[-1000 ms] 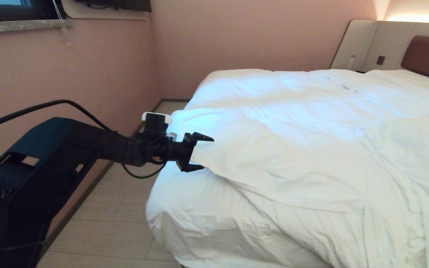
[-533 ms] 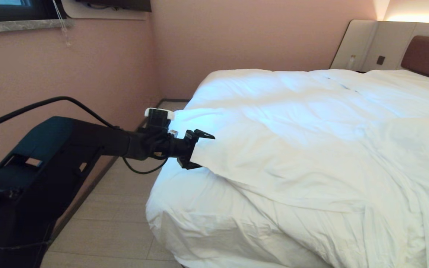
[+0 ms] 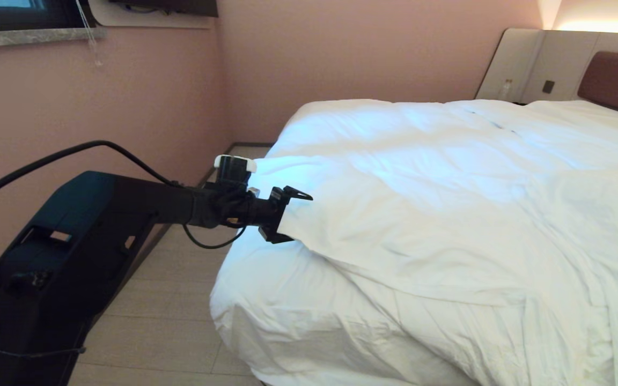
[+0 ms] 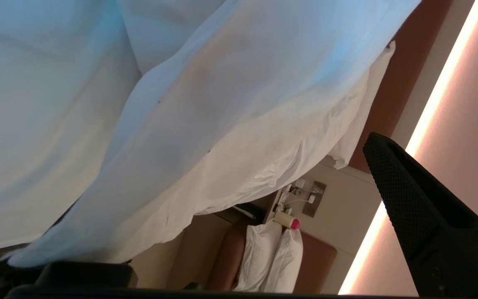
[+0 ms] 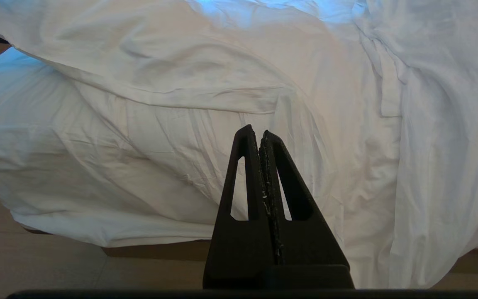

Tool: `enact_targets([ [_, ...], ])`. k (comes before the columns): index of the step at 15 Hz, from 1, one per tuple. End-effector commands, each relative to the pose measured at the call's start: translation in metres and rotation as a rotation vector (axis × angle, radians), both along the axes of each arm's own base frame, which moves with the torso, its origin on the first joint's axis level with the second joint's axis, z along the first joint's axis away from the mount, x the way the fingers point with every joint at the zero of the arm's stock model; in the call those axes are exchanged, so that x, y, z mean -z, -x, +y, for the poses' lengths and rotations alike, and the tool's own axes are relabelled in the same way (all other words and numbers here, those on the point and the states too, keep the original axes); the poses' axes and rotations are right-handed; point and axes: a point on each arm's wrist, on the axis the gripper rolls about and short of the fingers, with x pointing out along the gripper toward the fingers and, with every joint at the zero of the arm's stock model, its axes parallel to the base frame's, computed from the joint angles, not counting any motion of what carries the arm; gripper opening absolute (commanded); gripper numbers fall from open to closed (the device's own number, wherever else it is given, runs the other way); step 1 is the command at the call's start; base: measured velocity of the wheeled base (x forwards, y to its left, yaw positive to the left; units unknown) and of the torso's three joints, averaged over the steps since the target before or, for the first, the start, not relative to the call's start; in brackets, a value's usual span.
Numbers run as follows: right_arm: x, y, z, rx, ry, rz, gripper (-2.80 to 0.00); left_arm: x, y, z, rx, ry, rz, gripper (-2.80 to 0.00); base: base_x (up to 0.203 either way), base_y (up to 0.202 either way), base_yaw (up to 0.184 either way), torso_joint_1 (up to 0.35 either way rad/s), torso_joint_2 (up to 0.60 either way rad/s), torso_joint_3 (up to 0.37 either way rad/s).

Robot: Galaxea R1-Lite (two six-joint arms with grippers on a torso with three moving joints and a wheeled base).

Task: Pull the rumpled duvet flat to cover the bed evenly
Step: Hold the folded corner of the quilt

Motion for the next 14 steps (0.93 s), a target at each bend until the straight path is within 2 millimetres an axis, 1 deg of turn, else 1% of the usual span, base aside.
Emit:
enact_targets([
  [1,0.000,0.000,0.000,0.000,0.000,0.000,-2.80,0.001,0.001,-0.002,0.006,0.001,0.018,0.00,0.000,0.000,0.000,0.000,0.00,0.000],
  [5,0.000,0.000,0.000,0.000,0.000,0.000,-2.80,-0.004,0.007,-0.007,0.003,-0.026,0.065,0.00,0.000,0.000,0.000,0.000,0.00,0.000],
  [8,0.000,0.000,0.000,0.000,0.000,0.000,-2.80,-0.003,0.007,-0.009,0.007,-0.029,0.068,0.00,0.000,0.000,0.000,0.000,0.00,0.000],
  [12,0.000,0.000,0.000,0.000,0.000,0.000,-2.80,-0.004,0.009,-0.018,0.022,-0.031,0.071,0.00,0.000,0.000,0.000,0.000,0.00,0.000],
  [14,0.000,0.000,0.000,0.000,0.000,0.000,-2.80,-0.001,0.009,-0.022,0.028,-0.033,0.084,0.00,0.000,0.000,0.000,0.000,0.00,0.000],
])
